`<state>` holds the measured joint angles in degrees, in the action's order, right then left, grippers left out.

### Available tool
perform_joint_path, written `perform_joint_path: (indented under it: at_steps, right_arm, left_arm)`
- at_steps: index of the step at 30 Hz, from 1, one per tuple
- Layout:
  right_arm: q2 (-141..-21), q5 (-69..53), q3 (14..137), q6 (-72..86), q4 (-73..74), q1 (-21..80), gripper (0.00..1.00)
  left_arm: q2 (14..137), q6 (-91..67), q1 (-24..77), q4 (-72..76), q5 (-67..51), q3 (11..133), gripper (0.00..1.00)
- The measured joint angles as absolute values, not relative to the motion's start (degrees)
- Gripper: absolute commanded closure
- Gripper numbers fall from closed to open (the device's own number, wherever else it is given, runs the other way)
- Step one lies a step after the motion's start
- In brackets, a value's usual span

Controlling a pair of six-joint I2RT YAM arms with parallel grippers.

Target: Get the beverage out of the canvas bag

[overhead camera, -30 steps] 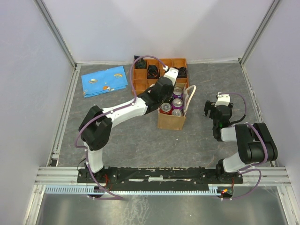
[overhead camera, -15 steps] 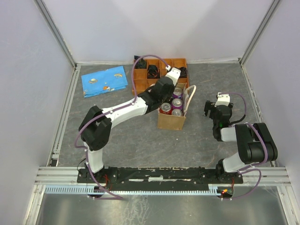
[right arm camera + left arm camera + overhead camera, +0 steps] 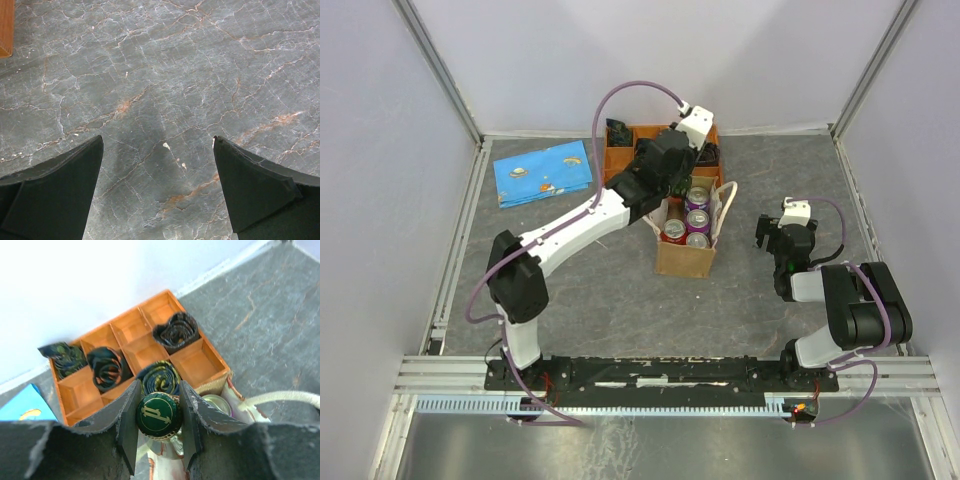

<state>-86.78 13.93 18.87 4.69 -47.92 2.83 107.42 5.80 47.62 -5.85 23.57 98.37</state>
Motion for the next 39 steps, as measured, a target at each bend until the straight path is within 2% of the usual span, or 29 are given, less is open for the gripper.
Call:
perform_joint_path:
  at_steps: [8, 18, 24, 32, 39]
  right_arm:
    - [-86.78, 13.93, 18.87, 4.69, -47.92, 2.83, 0.01]
    - [-86.78, 13.93, 18.87, 4.69, -47.92, 2.83, 0.01]
    - [-86.78, 13.93, 18.87, 4.69, -47.92, 2.83, 0.01]
    - [-86.78, 13.93, 18.87, 4.69, -47.92, 2.83, 0.01]
    - [-86.78, 13.91, 18.87, 4.69, -47.92, 2.83, 0.01]
  left_arm:
    - [104.03, 7.25, 45.56, -7.81, 23.9, 105.36, 0.97]
    - [97.45, 7.14, 33.98, -9.39, 26.41, 106.1, 0.97]
    - [90.28, 5.37, 30.3, -8.23, 27.97, 93.84, 0.97]
    - [85.78, 1.63, 30.52, -2.85, 27.14, 70.06, 0.97]
    - [85.67, 0.91, 30.55, -0.82, 27.14, 64.53, 0.97]
